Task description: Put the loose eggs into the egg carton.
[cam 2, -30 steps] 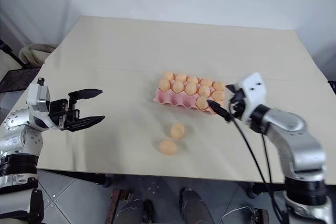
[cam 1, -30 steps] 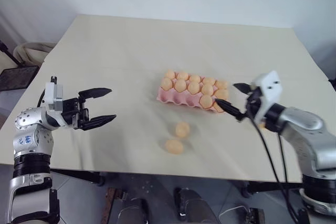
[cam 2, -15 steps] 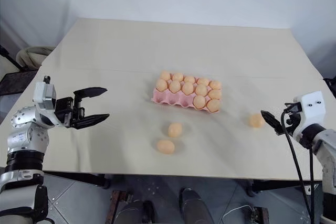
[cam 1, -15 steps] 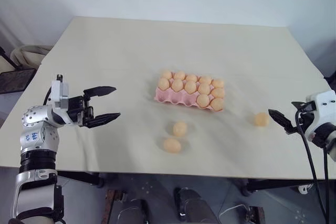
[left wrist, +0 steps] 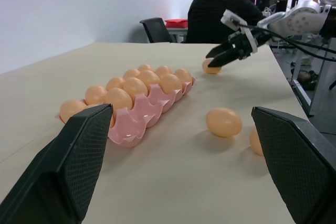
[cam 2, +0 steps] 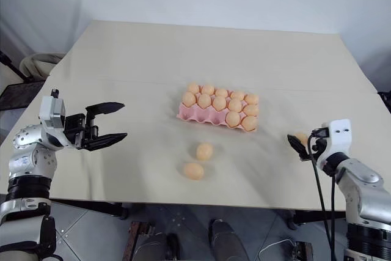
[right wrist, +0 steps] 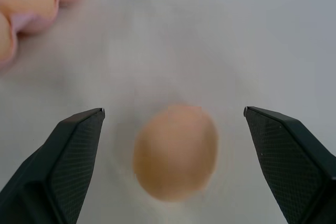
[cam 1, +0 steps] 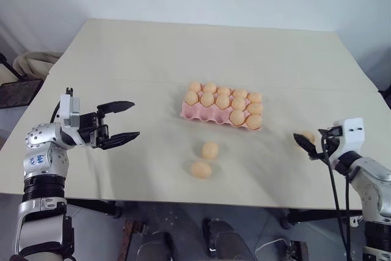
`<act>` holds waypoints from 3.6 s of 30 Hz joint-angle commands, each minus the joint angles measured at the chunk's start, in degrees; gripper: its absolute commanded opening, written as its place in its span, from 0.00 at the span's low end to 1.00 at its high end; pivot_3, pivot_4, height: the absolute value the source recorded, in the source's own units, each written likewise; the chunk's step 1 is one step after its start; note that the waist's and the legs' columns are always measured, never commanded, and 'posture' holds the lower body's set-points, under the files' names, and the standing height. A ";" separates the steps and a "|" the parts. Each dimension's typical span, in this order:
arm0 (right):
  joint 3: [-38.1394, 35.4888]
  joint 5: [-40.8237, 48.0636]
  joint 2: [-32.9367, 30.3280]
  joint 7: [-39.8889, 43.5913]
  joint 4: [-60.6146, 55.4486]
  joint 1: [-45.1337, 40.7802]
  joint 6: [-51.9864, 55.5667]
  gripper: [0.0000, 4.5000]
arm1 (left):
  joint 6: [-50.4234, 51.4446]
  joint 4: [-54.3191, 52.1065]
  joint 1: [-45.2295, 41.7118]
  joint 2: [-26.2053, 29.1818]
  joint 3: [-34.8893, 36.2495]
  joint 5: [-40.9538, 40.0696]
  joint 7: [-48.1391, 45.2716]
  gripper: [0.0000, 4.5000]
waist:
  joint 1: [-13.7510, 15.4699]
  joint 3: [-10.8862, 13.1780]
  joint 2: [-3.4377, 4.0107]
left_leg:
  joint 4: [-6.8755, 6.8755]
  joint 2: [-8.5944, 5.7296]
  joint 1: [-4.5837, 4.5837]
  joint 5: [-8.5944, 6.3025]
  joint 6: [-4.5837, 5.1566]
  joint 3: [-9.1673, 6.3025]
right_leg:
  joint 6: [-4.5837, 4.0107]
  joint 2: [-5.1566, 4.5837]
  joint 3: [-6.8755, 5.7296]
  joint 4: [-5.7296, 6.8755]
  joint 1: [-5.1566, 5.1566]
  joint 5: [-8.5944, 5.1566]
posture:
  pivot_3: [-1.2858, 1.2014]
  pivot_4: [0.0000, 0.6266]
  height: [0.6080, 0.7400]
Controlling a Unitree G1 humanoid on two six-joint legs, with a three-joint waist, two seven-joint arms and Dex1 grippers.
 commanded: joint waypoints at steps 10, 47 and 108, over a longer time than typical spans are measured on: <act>1.33 -0.31 -0.61 -0.48 0.47 -1.92 -0.84 0.64 | -0.41 -1.99 0.52 0.83 1.33 -0.62 -0.97 1.00 | -0.01 0.00 0.00 | 0.00 0.01 0.00 0.00 -0.01 -0.01 | 0.00 0.01 0.00 0.00 0.00 0.00 | 0.52 0.24 1.00; 28.34 -6.22 16.39 -4.84 -2.75 -25.70 2.22 0.36 | -0.07 -8.40 6.04 0.33 3.63 -1.67 1.82 1.00 | -0.09 0.01 0.02 | -0.02 0.15 -0.30 0.22 -0.56 -0.02 | -0.24 -0.09 -1.21 0.20 -0.39 -0.13 | 0.52 0.24 1.00; 2.13 15.15 -15.55 34.44 -22.65 6.04 -5.62 0.99 | 18.53 -54.93 34.71 -10.56 -0.98 2.33 48.64 1.00 | 0.93 0.01 0.03 | -0.08 0.13 -0.03 0.16 -0.42 -0.84 | -0.54 -0.22 -1.36 0.10 0.21 -0.24 | 0.52 0.24 1.00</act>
